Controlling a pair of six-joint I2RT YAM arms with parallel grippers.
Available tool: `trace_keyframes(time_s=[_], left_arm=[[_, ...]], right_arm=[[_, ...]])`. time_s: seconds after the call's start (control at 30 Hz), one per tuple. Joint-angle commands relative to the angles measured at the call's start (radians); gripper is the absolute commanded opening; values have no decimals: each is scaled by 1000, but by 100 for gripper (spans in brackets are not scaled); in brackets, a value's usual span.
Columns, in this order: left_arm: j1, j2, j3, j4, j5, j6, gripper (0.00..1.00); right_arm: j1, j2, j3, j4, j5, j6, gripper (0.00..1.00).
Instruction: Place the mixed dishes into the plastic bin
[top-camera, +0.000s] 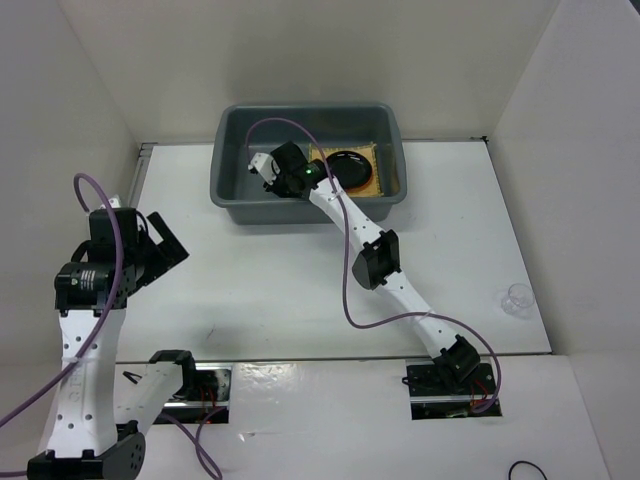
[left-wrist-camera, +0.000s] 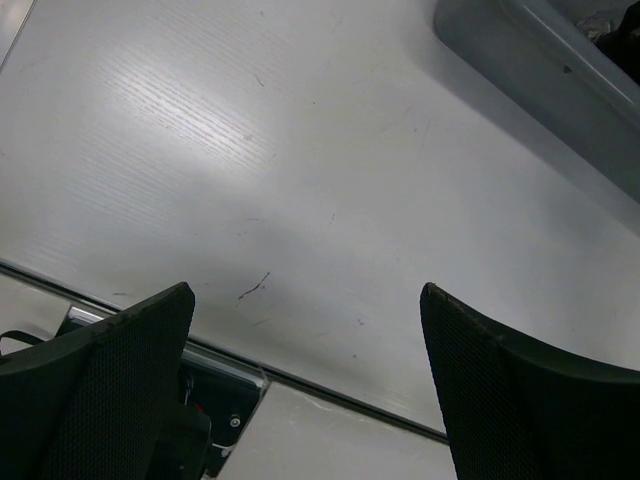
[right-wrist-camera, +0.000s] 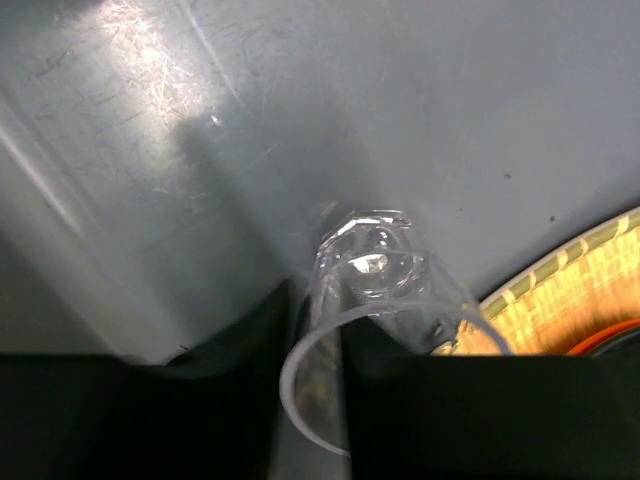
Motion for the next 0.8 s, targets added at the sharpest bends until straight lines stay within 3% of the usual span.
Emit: trace_keyframes(time_s=[0.0,0.1,0.2,0.27,0.4,0.57,0.63,0.7,0.73,0.77], left_arm=[[7,-11,-14,46,18,-6,100],[7,-20,-54,83,31,-6,100],[7,-20,-95,124,55,-6,100],[7,-20,-109,143,67,-6,100],[7,-9,-135,189,87,22,100],[7,20,-145,244,97,42,100],[7,20,-155,258,106,42,100],[7,20,-169,273,116,42,100],[7,20,-169,288,127,42,100],[7,20,-180,304,127,42,100]], right_arm=[[-5,-35,13,22,21,-1,35],[-5,-101,13,40,39,-1,68],[15,-178,13,65,77,-14,89],[15,-245,13,85,88,-14,97],[15,-392,13,145,100,29,99],[-11,-631,13,96,81,65,99],[-46,-676,13,-24,81,65,99],[-132,-704,13,-142,90,55,99],[-170,-704,13,-277,90,55,99],[-257,-753,-59,-279,137,118,99]])
